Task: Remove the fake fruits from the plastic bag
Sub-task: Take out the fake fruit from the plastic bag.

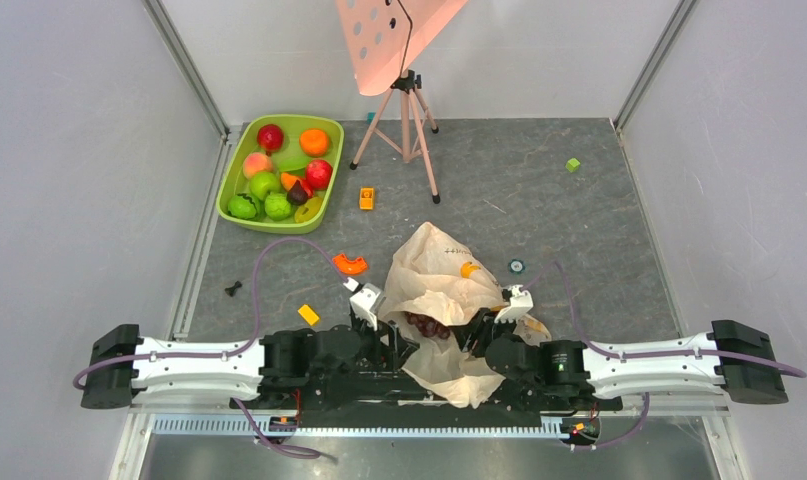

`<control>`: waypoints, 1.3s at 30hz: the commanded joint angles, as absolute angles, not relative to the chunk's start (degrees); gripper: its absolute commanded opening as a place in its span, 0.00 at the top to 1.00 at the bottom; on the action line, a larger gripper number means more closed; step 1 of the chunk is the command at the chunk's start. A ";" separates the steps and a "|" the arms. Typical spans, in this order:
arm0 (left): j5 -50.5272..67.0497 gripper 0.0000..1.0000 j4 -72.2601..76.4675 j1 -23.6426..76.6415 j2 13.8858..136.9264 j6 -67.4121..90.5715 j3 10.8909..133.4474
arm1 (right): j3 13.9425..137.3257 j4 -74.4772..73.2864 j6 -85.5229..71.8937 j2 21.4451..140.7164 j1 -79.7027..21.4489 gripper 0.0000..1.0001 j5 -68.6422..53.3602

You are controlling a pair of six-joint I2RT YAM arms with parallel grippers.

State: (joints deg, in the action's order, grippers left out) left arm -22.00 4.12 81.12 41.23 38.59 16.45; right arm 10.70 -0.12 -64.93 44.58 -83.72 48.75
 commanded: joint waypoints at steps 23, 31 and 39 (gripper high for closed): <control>-17.69 0.17 43.94 93.10 80.69 41.80 14.05 | 5.69 10.05 -65.00 40.46 -83.38 0.49 53.00; -19.48 0.18 43.86 93.09 79.65 42.94 12.38 | 3.90 12.70 -70.59 42.09 -83.01 0.54 54.93; -20.83 0.18 43.56 93.11 77.63 44.56 9.98 | 1.33 18.28 -77.86 45.73 -80.61 0.51 53.50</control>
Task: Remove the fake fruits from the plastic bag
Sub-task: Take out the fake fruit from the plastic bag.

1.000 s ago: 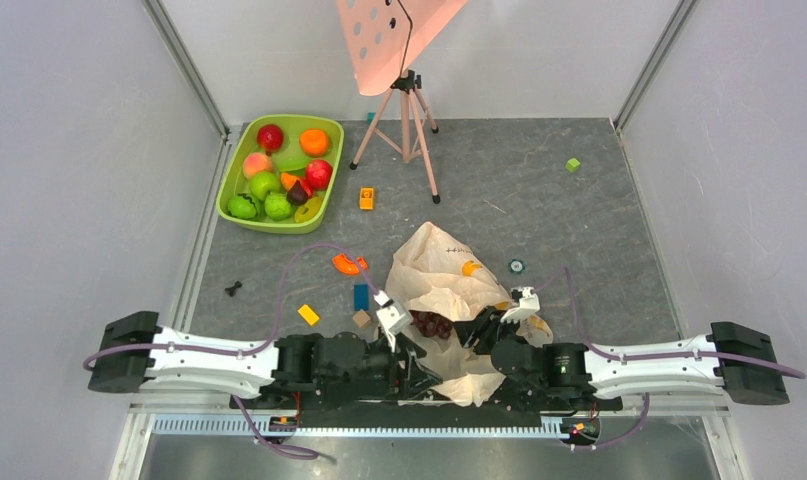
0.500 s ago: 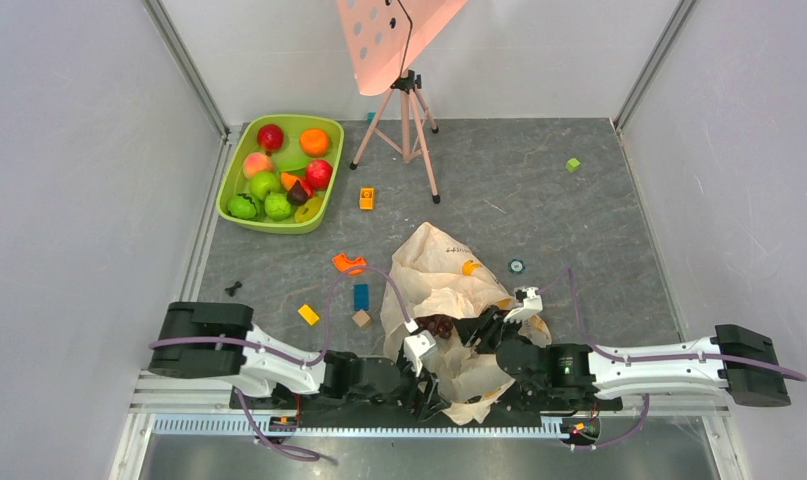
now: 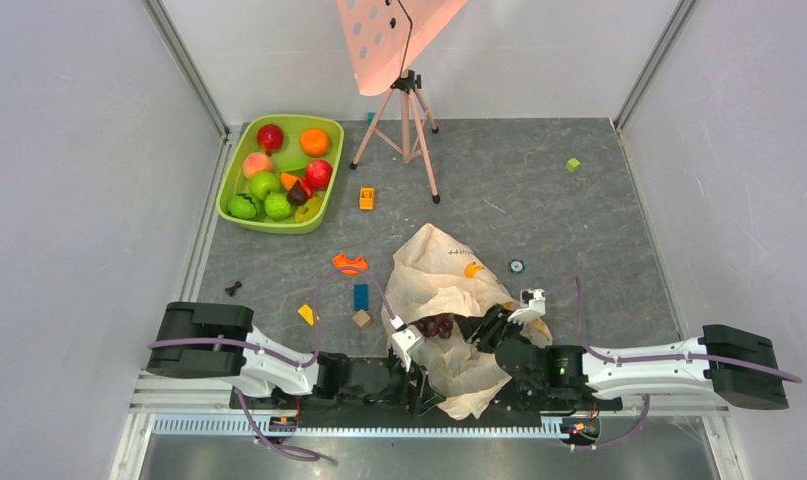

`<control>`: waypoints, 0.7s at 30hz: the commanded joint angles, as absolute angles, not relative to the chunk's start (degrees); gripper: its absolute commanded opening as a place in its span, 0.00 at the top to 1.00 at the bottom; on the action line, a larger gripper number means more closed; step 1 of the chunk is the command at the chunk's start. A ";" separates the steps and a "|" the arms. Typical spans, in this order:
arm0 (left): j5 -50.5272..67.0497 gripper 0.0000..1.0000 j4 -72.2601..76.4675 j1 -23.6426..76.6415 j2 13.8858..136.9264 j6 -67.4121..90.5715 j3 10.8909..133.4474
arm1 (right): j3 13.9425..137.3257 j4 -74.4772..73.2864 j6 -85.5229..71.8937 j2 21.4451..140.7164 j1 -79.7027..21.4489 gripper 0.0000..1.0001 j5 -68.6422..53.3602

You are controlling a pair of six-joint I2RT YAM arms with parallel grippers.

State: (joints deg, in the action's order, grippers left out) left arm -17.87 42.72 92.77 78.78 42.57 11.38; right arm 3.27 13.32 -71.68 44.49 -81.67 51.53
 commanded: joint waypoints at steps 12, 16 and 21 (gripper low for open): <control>-20.92 0.19 42.81 93.08 77.37 44.30 10.11 | -3.71 35.00 -84.98 54.55 -76.74 0.55 47.54; -21.17 0.19 42.22 93.09 76.59 44.32 9.97 | 0.39 26.61 -88.60 57.13 -76.56 0.55 46.85; -21.45 0.19 41.66 93.09 75.59 44.04 9.49 | 5.24 19.58 -90.44 59.82 -76.56 0.51 46.51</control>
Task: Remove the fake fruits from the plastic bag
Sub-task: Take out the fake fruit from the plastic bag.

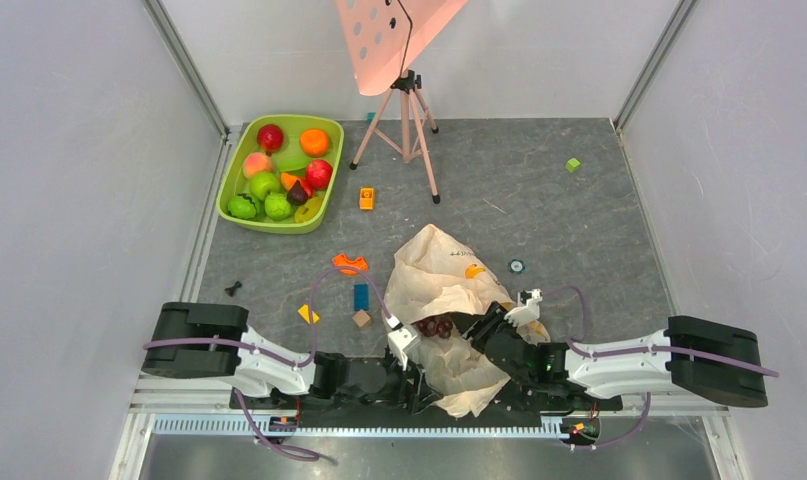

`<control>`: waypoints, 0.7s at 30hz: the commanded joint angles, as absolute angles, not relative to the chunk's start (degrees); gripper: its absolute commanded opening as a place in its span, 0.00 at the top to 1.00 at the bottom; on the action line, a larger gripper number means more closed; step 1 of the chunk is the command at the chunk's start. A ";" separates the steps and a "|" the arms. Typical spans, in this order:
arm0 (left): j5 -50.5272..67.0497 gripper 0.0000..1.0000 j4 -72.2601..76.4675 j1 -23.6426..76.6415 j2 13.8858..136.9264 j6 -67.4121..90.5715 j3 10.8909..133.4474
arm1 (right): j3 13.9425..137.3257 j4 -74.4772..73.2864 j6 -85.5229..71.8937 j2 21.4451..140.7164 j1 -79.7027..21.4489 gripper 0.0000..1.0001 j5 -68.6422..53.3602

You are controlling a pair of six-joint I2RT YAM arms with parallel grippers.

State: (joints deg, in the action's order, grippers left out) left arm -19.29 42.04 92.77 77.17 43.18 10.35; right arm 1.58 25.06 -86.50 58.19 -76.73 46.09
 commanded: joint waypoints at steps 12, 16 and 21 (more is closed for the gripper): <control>-21.91 0.19 40.64 93.15 74.24 43.47 9.05 | 2.29 33.52 -92.77 65.45 -76.39 0.62 46.23; -22.44 0.19 39.80 93.09 73.83 43.53 9.07 | 1.29 38.27 -92.04 67.15 -75.78 0.63 45.91; -22.83 0.19 39.12 93.08 72.94 43.35 8.78 | 0.27 44.25 -91.43 69.03 -74.93 0.65 44.62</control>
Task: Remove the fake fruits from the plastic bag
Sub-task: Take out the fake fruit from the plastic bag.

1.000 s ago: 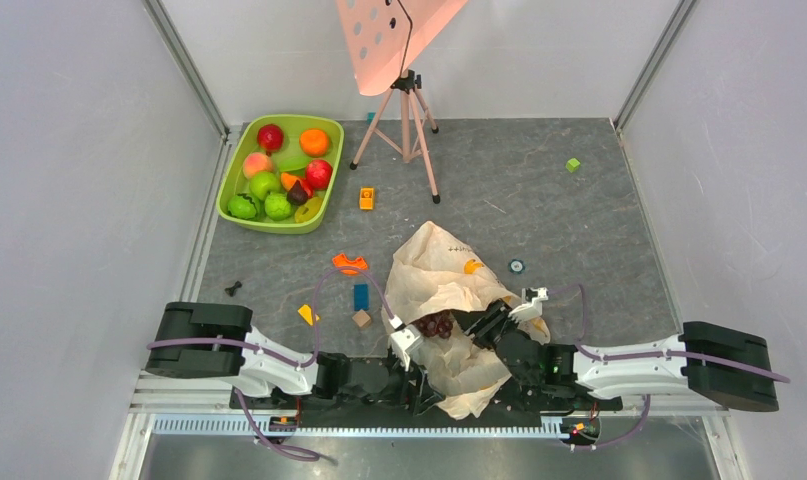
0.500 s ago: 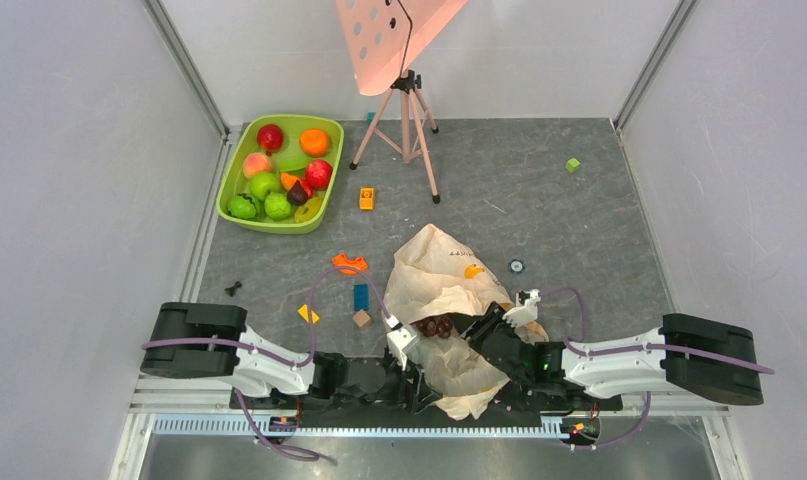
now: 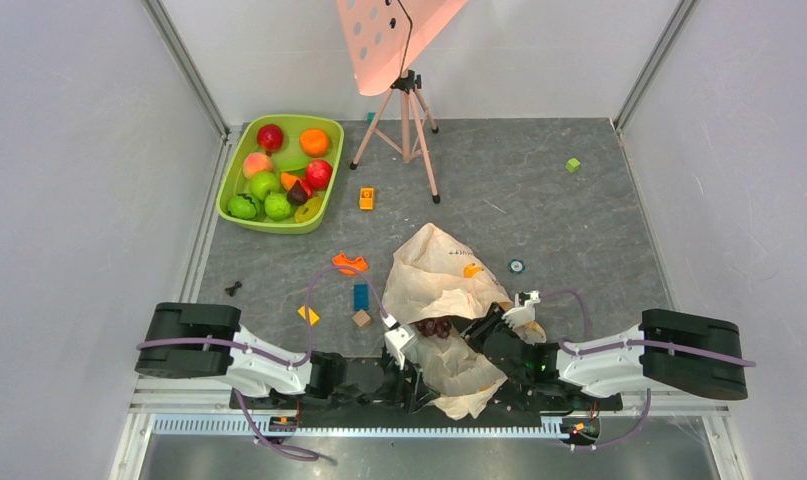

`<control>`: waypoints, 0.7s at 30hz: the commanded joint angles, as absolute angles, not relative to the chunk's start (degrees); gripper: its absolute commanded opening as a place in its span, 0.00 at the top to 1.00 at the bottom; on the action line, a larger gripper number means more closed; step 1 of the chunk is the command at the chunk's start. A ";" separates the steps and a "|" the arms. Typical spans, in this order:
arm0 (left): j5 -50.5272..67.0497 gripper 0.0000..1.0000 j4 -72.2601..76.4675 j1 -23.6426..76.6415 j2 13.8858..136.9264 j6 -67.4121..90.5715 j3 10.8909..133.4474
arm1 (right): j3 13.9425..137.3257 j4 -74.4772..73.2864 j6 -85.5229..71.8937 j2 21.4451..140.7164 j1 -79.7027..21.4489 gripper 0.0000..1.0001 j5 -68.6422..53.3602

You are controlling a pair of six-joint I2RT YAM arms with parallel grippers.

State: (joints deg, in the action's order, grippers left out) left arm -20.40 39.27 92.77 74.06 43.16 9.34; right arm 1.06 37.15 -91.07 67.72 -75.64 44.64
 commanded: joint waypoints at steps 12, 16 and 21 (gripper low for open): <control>-22.90 0.19 39.02 93.10 73.14 43.33 8.79 | 0.31 45.97 -89.08 69.13 -74.61 0.91 44.38; -23.02 0.19 39.02 93.11 72.96 43.50 8.62 | 0.28 44.84 -86.70 68.04 -74.61 0.95 44.40; -23.94 0.19 38.39 93.15 71.07 43.94 7.67 | 2.82 39.08 -77.95 64.58 -74.62 1.00 44.40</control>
State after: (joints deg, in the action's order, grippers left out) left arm -21.04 38.98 92.77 73.47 43.16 8.88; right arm 0.62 42.83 -85.62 67.35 -74.76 43.35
